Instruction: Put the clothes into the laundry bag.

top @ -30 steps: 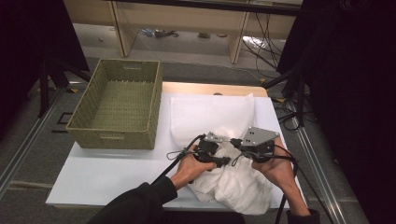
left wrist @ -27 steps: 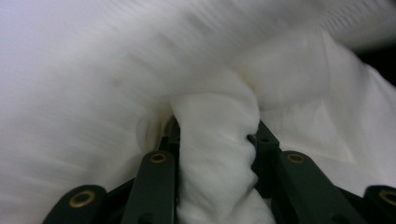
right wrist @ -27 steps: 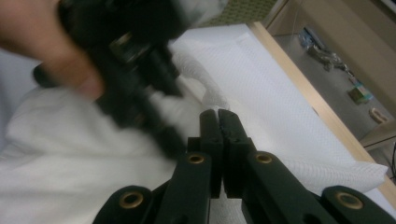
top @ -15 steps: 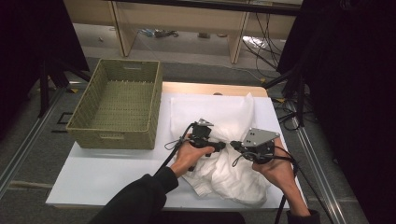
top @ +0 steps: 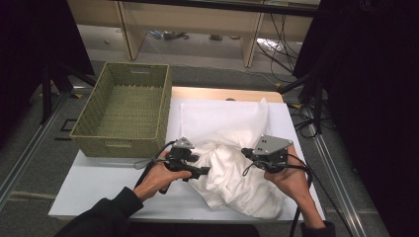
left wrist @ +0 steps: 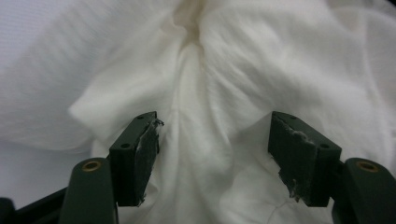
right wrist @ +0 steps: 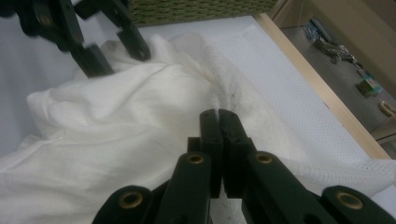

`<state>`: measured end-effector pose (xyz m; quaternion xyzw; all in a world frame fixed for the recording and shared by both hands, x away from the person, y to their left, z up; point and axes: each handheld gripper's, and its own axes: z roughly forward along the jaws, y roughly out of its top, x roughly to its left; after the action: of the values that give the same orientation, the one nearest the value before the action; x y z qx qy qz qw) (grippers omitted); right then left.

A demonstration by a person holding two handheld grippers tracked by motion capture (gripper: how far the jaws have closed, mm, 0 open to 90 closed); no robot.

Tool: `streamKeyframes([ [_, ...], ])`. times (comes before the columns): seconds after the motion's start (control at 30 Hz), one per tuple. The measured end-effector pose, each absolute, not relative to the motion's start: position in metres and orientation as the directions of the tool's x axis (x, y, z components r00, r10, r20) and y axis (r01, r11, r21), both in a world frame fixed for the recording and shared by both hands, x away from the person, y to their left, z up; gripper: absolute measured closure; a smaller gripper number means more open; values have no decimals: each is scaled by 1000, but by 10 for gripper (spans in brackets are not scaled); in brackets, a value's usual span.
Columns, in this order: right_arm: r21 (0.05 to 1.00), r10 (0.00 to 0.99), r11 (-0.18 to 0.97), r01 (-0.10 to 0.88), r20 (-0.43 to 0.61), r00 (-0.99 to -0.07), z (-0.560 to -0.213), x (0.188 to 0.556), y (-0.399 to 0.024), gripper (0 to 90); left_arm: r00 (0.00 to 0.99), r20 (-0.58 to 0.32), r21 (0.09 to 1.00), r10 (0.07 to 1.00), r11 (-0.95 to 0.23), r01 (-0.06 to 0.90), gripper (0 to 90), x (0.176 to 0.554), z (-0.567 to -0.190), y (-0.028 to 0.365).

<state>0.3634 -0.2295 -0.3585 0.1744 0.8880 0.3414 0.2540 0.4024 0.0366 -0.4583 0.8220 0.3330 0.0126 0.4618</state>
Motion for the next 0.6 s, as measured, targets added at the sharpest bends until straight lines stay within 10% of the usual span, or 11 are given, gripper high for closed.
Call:
streamKeyframes([
  [0.2,681,473,720,131,-344,-811,-363,365,-227,900,880,-127,828,458,-440,349,804,397,-463,0],
  [0.37,690,478,714,121,-353,-804,-358,363,-229,900,898,-175,847,403,-404,346,816,382,-439,-26],
  [0.6,693,472,714,101,-369,-801,-346,352,-232,900,795,-122,844,595,-360,399,802,429,-440,-46],
])
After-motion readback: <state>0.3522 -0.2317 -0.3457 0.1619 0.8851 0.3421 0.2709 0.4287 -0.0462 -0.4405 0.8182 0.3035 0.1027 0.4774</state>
